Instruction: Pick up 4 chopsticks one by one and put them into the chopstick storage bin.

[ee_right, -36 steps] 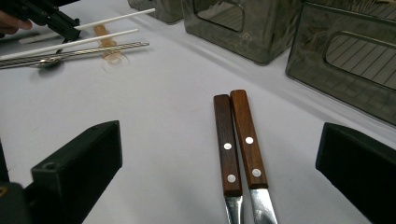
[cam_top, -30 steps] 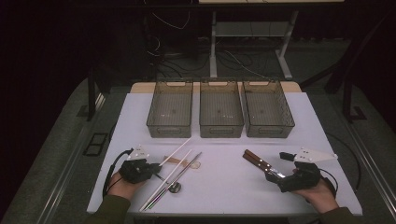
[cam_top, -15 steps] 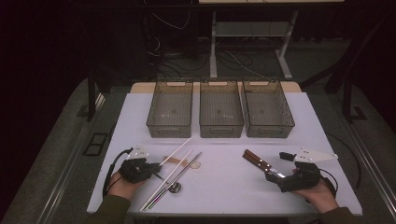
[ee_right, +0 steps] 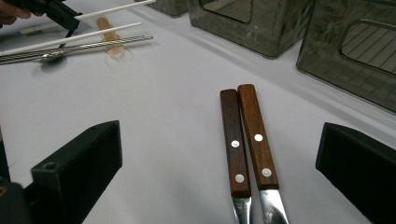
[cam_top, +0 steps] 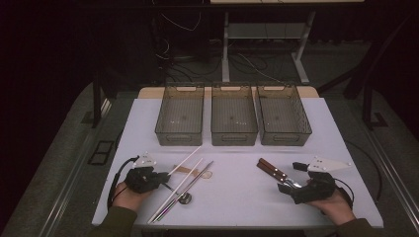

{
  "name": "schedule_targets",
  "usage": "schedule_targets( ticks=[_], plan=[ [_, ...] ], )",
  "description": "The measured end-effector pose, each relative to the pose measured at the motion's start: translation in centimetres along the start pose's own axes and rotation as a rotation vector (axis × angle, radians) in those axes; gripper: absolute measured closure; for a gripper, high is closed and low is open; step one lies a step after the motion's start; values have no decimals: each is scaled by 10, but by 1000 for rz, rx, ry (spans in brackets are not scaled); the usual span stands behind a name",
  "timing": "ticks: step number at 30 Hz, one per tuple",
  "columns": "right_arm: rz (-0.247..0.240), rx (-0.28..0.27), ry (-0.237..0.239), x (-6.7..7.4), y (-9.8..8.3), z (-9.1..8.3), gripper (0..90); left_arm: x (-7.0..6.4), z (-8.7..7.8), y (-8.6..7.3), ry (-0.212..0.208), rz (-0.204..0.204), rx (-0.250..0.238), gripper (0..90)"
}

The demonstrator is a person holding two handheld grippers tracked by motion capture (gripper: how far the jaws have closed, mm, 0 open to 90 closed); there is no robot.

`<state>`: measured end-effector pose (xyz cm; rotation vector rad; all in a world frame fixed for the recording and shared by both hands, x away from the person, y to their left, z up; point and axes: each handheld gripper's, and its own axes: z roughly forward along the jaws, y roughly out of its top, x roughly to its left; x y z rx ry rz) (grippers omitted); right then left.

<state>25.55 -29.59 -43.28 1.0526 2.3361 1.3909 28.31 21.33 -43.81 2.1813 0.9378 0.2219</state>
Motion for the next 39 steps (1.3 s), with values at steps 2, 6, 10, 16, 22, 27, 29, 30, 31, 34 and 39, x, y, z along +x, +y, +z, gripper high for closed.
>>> schedule_targets(
  ticks=[2,6,10,16,22,27,29,30,31,34,39],
  plan=[
    [1,1,0,0,0,0,7,0,-1,0,-2,4,-11,836],
    [-3,-2,0,0,0,0,7,-2,-5,2,-6,-2,-34,839],
    [-3,-3,0,0,0,0,7,-1,-6,3,-12,0,-37,839],
    [-1,-3,2,0,0,0,7,-3,-7,6,-18,-5,-50,838],
    [-2,-5,2,0,0,-1,7,-6,-9,12,-21,-11,-78,837],
    [-2,-7,3,-1,0,0,7,-9,-10,17,-23,-9,-88,837],
    [-2,-6,2,0,0,0,7,-10,-10,18,-30,-5,-90,837],
    [-2,-7,4,0,0,-1,7,-11,-10,19,-31,-3,-91,837],
    [0,-6,4,0,0,-1,7,-11,-10,20,-33,-4,-92,837],
    [0,-4,4,0,0,0,7,-12,-9,23,-35,-4,-92,838],
    [0,-8,7,0,0,-1,7,-13,-8,30,-28,4,-97,838]
  ],
)
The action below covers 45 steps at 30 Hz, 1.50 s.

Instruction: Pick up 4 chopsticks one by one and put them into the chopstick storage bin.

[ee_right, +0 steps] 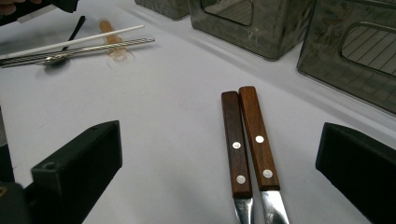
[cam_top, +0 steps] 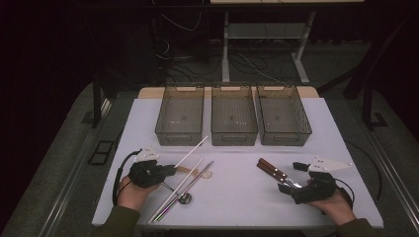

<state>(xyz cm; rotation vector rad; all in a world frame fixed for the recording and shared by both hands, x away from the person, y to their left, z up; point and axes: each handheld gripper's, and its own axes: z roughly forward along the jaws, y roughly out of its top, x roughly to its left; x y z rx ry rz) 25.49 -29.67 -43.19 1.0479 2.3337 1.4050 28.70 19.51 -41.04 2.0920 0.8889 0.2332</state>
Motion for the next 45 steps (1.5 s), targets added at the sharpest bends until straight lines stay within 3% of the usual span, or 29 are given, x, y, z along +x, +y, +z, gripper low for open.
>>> schedule_targets(
  ticks=[25,45],
  plan=[
    [-2,1,-1,0,0,1,7,12,5,30,-5,-6,-47,838],
    [11,-9,-3,-1,0,0,7,37,12,62,2,-30,-97,838]
  ],
)
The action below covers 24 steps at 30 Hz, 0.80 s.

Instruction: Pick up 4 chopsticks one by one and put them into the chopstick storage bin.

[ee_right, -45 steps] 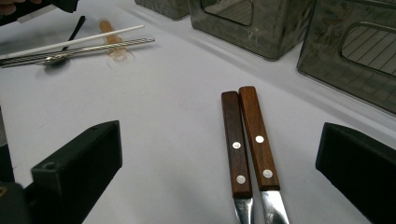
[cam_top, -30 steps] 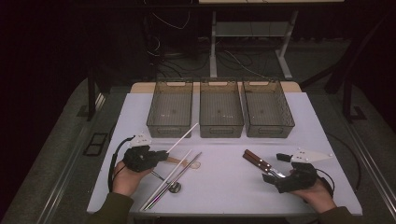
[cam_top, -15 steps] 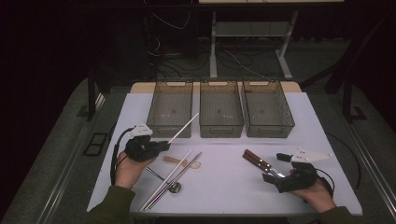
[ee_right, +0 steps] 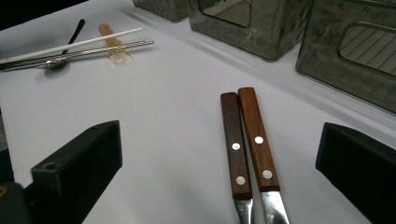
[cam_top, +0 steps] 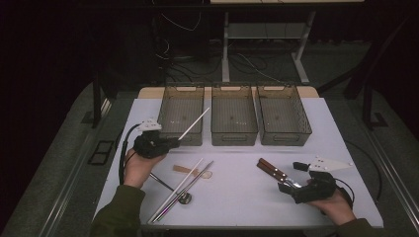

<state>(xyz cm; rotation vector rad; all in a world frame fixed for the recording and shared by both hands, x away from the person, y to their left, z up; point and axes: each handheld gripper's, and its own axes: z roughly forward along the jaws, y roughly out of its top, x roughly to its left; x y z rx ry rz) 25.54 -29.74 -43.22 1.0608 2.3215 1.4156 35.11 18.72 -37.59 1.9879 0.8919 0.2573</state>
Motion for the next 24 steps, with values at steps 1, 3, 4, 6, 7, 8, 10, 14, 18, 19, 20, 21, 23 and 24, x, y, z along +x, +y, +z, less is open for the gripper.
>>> schedule_targets(
  ticks=[1,3,4,6,7,8,10,14,18,19,20,21,23,24],
  plan=[
    [2,-1,0,0,0,0,7,1,1,2,-2,-1,-3,838],
    [5,-2,2,0,0,-1,7,3,2,7,-4,1,-11,838],
    [7,-3,3,0,0,-1,7,4,2,10,-4,-2,-11,838],
    [9,-4,3,0,0,-1,7,6,4,14,-2,-2,-14,838],
    [9,-4,2,0,0,-1,7,7,4,17,-4,-3,-14,838],
    [8,-4,3,0,0,-1,7,7,5,19,-4,-2,-14,838],
    [6,-7,2,0,0,-1,7,9,7,24,1,1,-15,838],
    [5,-11,2,-1,0,-1,7,12,10,35,3,-2,-25,838],
    [6,-12,2,-1,0,-1,7,17,15,45,16,-5,-35,838],
    [6,-13,2,-1,0,-2,7,19,16,47,20,-9,-34,838],
    [9,-12,3,-1,0,-2,7,21,18,50,25,-8,-31,838],
    [8,-14,4,-1,0,-2,7,22,20,52,32,-7,-28,838],
    [9,-13,3,-1,0,-2,7,25,23,55,41,-10,-23,838],
    [9,-13,4,-1,0,-2,7,27,25,57,47,-14,-20,838]
  ],
)
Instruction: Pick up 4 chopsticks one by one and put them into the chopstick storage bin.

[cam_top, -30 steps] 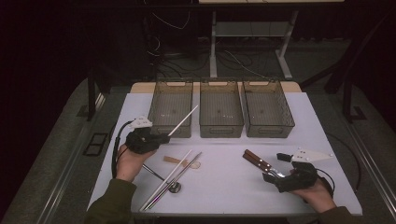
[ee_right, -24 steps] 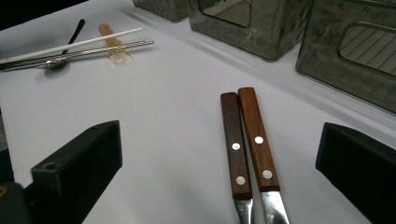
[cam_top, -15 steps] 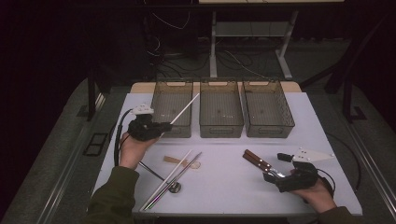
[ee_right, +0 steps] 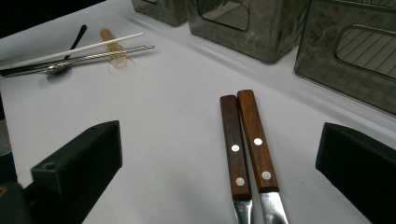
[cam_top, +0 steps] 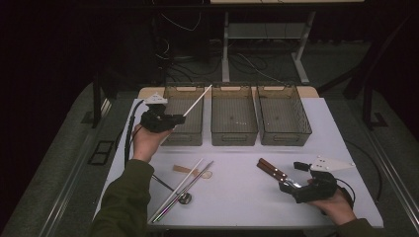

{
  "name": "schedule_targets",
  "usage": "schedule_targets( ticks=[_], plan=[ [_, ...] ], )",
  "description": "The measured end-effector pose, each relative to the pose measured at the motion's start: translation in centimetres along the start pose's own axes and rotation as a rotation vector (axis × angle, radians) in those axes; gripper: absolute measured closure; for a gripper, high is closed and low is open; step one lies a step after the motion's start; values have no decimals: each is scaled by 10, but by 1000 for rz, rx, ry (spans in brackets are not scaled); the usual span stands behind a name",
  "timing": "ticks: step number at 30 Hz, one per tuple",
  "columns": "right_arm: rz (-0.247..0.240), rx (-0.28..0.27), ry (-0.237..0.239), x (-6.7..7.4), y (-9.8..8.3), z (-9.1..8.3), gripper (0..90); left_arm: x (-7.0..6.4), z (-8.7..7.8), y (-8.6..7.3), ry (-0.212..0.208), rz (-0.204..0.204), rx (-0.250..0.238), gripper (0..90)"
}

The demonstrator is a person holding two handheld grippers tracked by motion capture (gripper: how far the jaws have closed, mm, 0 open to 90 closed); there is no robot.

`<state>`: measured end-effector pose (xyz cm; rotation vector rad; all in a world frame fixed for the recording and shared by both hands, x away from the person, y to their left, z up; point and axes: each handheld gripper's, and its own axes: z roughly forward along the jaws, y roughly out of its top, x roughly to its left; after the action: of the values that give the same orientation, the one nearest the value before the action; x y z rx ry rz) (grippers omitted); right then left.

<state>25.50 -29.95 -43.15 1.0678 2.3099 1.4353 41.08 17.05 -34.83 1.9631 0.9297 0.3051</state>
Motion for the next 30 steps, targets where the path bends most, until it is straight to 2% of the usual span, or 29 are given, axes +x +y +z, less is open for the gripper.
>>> schedule_targets(
  ticks=[4,8,9,12,17,20,22,25,30],
  plan=[
    [-5,-2,0,0,0,0,7,6,10,7,31,1,22,838],
    [2,-1,1,0,0,0,7,14,17,10,52,-14,27,838],
    [2,-1,1,0,0,0,7,15,20,10,62,-28,27,838],
    [3,-3,1,0,0,0,7,22,25,12,84,-21,43,838],
    [6,-6,3,0,0,-1,7,34,34,15,119,-37,62,838],
    [6,-8,5,0,0,-1,7,40,41,16,152,-37,91,838],
    [8,-8,6,0,0,-1,7,44,45,15,159,-58,88,838],
    [4,-11,9,0,0,-1,7,49,49,14,185,-49,134,838],
    [4,-11,9,1,0,-2,7,54,56,12,200,-84,153,838]
  ],
)
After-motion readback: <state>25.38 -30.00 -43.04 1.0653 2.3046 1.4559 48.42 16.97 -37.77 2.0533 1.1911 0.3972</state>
